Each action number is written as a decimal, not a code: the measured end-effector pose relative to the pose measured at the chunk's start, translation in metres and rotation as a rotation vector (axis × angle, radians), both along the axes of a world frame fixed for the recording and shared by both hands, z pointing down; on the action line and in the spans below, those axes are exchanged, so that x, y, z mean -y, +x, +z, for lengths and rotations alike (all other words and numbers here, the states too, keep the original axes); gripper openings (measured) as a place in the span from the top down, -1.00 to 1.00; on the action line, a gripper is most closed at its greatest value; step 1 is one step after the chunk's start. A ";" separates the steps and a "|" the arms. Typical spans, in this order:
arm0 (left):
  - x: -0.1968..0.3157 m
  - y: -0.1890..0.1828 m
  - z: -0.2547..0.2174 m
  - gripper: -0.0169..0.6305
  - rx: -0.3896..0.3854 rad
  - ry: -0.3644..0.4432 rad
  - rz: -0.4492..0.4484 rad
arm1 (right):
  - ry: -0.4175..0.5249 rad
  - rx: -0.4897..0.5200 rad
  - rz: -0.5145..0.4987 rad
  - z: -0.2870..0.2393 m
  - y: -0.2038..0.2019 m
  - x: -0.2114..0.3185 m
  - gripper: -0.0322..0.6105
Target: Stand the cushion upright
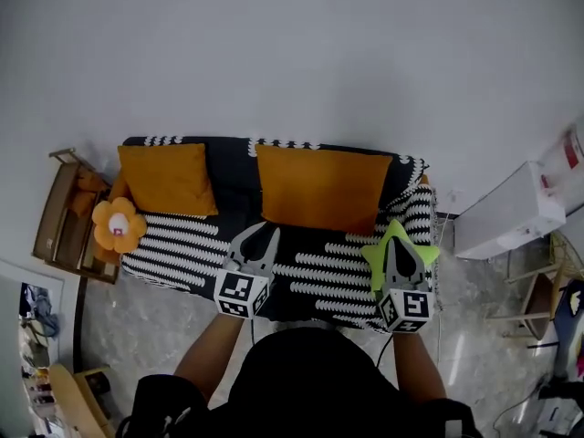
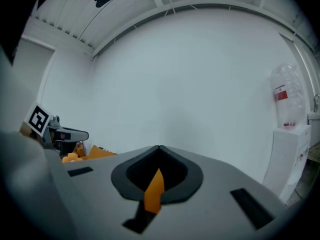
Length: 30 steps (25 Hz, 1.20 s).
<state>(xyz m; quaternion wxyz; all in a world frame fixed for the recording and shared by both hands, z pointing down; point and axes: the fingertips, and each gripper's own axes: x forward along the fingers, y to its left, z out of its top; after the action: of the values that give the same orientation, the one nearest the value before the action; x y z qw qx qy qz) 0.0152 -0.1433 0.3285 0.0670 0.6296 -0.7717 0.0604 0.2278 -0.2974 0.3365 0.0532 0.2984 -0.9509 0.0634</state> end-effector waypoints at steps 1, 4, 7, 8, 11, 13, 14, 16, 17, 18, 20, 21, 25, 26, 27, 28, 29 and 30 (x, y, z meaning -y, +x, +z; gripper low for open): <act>-0.007 -0.007 0.001 0.73 0.002 -0.001 -0.006 | 0.011 0.005 -0.004 -0.003 -0.003 -0.006 0.81; -0.029 -0.023 0.000 0.77 -0.003 0.016 -0.030 | 0.037 0.013 -0.014 -0.011 -0.008 -0.023 0.81; -0.050 -0.032 -0.005 0.79 -0.025 0.043 -0.061 | 0.040 0.016 -0.016 -0.013 -0.007 -0.036 0.81; -0.056 -0.034 -0.007 0.80 -0.033 0.054 -0.067 | 0.038 0.019 -0.015 -0.014 -0.008 -0.040 0.81; -0.074 -0.038 -0.010 0.82 -0.046 0.070 -0.074 | 0.031 0.031 -0.016 -0.014 -0.016 -0.052 0.81; -0.082 -0.039 -0.009 0.83 -0.047 0.069 -0.074 | 0.020 0.036 -0.020 -0.012 -0.023 -0.058 0.81; -0.085 -0.039 -0.008 0.83 -0.047 0.067 -0.073 | 0.015 0.035 -0.025 -0.011 -0.026 -0.061 0.81; -0.089 -0.040 -0.008 0.83 -0.044 0.065 -0.071 | 0.010 0.032 -0.038 -0.010 -0.033 -0.065 0.81; -0.089 -0.040 -0.009 0.83 -0.040 0.065 -0.071 | 0.009 0.032 -0.045 -0.010 -0.036 -0.067 0.81; -0.089 -0.040 -0.010 0.83 -0.036 0.068 -0.070 | 0.009 0.034 -0.051 -0.010 -0.038 -0.068 0.81; -0.088 -0.039 -0.012 0.83 -0.031 0.074 -0.069 | 0.008 0.040 -0.059 -0.011 -0.042 -0.067 0.81; -0.087 -0.039 -0.013 0.83 -0.028 0.077 -0.072 | 0.008 0.043 -0.060 -0.011 -0.043 -0.067 0.81; -0.089 -0.037 -0.011 0.83 -0.029 0.076 -0.096 | 0.003 0.034 -0.065 -0.007 -0.039 -0.068 0.81; -0.089 -0.036 -0.010 0.83 -0.031 0.074 -0.096 | 0.003 0.029 -0.067 -0.007 -0.038 -0.067 0.81; -0.087 -0.036 -0.010 0.83 -0.032 0.073 -0.093 | 0.004 0.026 -0.067 -0.007 -0.037 -0.066 0.81; -0.086 -0.036 -0.010 0.83 -0.031 0.072 -0.090 | 0.005 0.025 -0.066 -0.007 -0.036 -0.064 0.81; -0.083 -0.037 -0.010 0.83 -0.031 0.071 -0.088 | 0.006 0.023 -0.063 -0.007 -0.035 -0.062 0.81; -0.082 -0.037 -0.009 0.83 -0.032 0.070 -0.088 | 0.007 0.020 -0.059 -0.006 -0.033 -0.061 0.81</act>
<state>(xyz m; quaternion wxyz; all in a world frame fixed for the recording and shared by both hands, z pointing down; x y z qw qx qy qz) -0.0215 -0.0617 0.3196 0.0598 0.5980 -0.7990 0.0203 0.1943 -0.2362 0.3307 0.0443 0.2698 -0.9599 0.0617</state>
